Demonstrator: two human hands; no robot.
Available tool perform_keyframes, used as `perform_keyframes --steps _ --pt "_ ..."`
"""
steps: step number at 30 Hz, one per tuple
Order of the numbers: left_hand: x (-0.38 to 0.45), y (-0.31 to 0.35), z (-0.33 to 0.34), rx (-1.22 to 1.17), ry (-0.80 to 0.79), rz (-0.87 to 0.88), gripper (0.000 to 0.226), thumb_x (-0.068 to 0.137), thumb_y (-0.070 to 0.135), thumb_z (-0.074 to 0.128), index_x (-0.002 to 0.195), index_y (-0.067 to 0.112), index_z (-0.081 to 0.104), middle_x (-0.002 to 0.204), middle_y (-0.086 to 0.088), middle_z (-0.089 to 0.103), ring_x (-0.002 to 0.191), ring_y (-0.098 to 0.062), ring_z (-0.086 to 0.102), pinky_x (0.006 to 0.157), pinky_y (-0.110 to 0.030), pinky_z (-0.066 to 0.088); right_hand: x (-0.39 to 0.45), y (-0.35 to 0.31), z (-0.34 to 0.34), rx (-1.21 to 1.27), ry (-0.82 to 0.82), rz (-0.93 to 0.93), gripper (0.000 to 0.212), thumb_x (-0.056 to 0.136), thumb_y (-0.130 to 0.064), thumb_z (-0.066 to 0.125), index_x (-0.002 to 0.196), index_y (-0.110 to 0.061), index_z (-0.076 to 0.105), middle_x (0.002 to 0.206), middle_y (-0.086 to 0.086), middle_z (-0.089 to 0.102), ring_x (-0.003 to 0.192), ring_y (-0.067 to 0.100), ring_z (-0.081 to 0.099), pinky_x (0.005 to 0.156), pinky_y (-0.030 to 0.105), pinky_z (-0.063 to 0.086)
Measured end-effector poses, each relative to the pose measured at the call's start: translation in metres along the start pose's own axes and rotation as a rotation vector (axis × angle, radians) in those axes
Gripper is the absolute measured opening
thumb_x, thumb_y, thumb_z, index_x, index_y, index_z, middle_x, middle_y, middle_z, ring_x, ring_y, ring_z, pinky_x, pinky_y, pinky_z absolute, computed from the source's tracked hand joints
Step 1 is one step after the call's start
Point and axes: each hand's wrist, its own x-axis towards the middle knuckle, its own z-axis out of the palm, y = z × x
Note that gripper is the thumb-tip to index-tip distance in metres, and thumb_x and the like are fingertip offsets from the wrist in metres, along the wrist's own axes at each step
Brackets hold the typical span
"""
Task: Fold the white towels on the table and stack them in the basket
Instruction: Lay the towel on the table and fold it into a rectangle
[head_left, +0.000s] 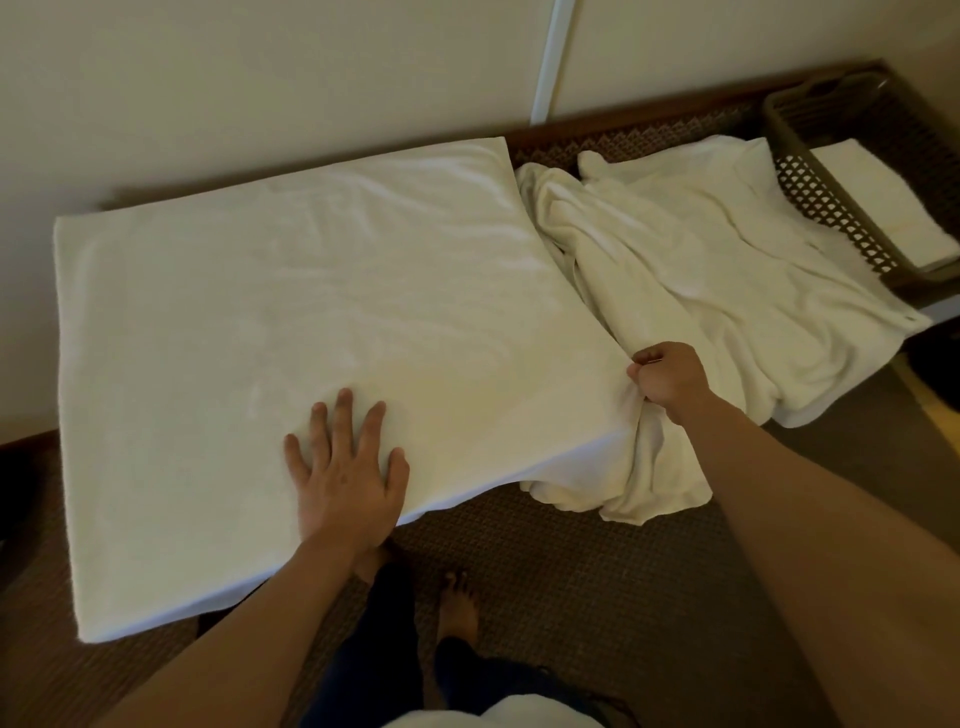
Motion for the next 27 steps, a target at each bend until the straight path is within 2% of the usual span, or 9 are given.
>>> perform_keyframes --steps 3,5,8,10,12,15,18,23,27 --pt "0.0 -0.001 -0.001 0.003 -0.014 -0.002 0.068 0.098 0.059 0.02 0.161 0.033 0.017 0.171 -0.002 -0.004 0.157 -0.03 -0.007 0.123 -0.062 0.003 -0.003 0.003 0.006 -0.021 0.053 -0.034 0.024 0.09 -0.006 0.069 0.113 -0.008 0.067 0.111 0.01 0.068 0.097 0.023 0.06 0.084 0.028 0.044" --pt "0.0 0.0 -0.001 -0.002 -0.024 0.002 0.068 0.098 0.059 0.019 0.161 0.033 0.018 0.172 -0.002 -0.004 0.157 -0.03 -0.007 0.123 -0.062 0.002 -0.008 0.008 0.011 -0.049 0.068 -0.062 0.027 0.093 -0.005 0.063 0.121 -0.007 0.063 0.113 0.012 0.067 0.099 0.024 0.06 0.082 0.024 0.039" --pt "0.002 0.001 -0.004 -0.03 -0.041 0.001 0.069 0.097 0.059 0.019 0.16 0.032 0.022 0.172 -0.003 -0.002 0.157 -0.03 -0.007 0.123 -0.063 0.002 -0.025 0.005 0.022 -0.109 0.169 -0.186 0.04 0.095 -0.002 0.052 0.135 -0.004 0.054 0.126 0.019 0.062 0.116 0.037 0.059 0.093 0.035 0.045" --pt "0.0 0.004 -0.006 -0.021 -0.035 0.011 0.068 0.098 0.057 0.02 0.16 0.03 0.024 0.171 -0.005 -0.001 0.157 -0.032 -0.007 0.123 -0.063 0.0 -0.053 -0.005 0.045 -0.281 0.249 -0.389 0.044 0.1 -0.016 0.046 0.143 -0.007 0.05 0.143 0.02 0.053 0.131 0.041 0.05 0.105 0.049 0.042" --pt "-0.008 0.011 -0.005 0.016 -0.035 0.094 0.066 0.1 0.055 0.02 0.161 0.028 0.025 0.172 -0.006 0.001 0.157 -0.033 -0.005 0.123 -0.063 0.001 -0.097 -0.015 0.081 -0.503 0.078 -0.659 0.053 0.106 -0.037 0.035 0.156 -0.019 0.035 0.165 0.01 0.028 0.152 0.035 0.025 0.119 0.055 0.023" --pt "-0.019 0.004 -0.002 0.062 -0.049 0.184 0.067 0.101 0.06 0.02 0.162 0.032 0.024 0.172 -0.004 0.006 0.158 -0.032 0.003 0.123 -0.063 0.008 -0.14 -0.004 0.124 -0.762 -0.129 -0.871 0.063 0.105 -0.058 0.02 0.163 -0.034 0.009 0.172 -0.004 -0.004 0.158 0.025 -0.006 0.124 0.056 0.0" --pt "-0.026 -0.051 -0.006 0.078 -0.051 0.036 0.071 0.1 0.067 0.016 0.163 0.037 0.009 0.172 0.001 -0.003 0.158 -0.028 -0.001 0.125 -0.058 0.004 -0.13 0.008 0.122 -0.82 -0.107 -0.816 0.066 0.104 -0.062 0.014 0.163 -0.035 0.003 0.171 -0.005 -0.006 0.158 0.024 -0.006 0.124 0.053 -0.002" --pt "-0.071 -0.164 -0.027 0.006 -0.045 -0.448 0.083 0.091 0.078 0.003 0.163 0.036 -0.001 0.171 0.002 -0.011 0.157 -0.026 -0.008 0.125 -0.056 0.0 -0.117 0.012 0.11 -0.856 -0.103 -0.745 0.068 0.102 -0.062 0.007 0.163 -0.033 0.002 0.172 -0.004 -0.002 0.158 0.026 -0.001 0.125 0.056 0.005" --pt "-0.082 -0.177 -0.036 -0.121 0.0 -0.75 0.079 0.098 0.068 0.014 0.163 0.025 0.004 0.171 -0.008 -0.008 0.156 -0.036 -0.009 0.123 -0.064 -0.001 -0.14 -0.011 0.134 -0.792 -0.096 -0.593 0.074 0.099 -0.061 0.002 0.163 -0.024 -0.004 0.17 0.001 -0.015 0.156 0.031 -0.013 0.123 0.061 -0.004"
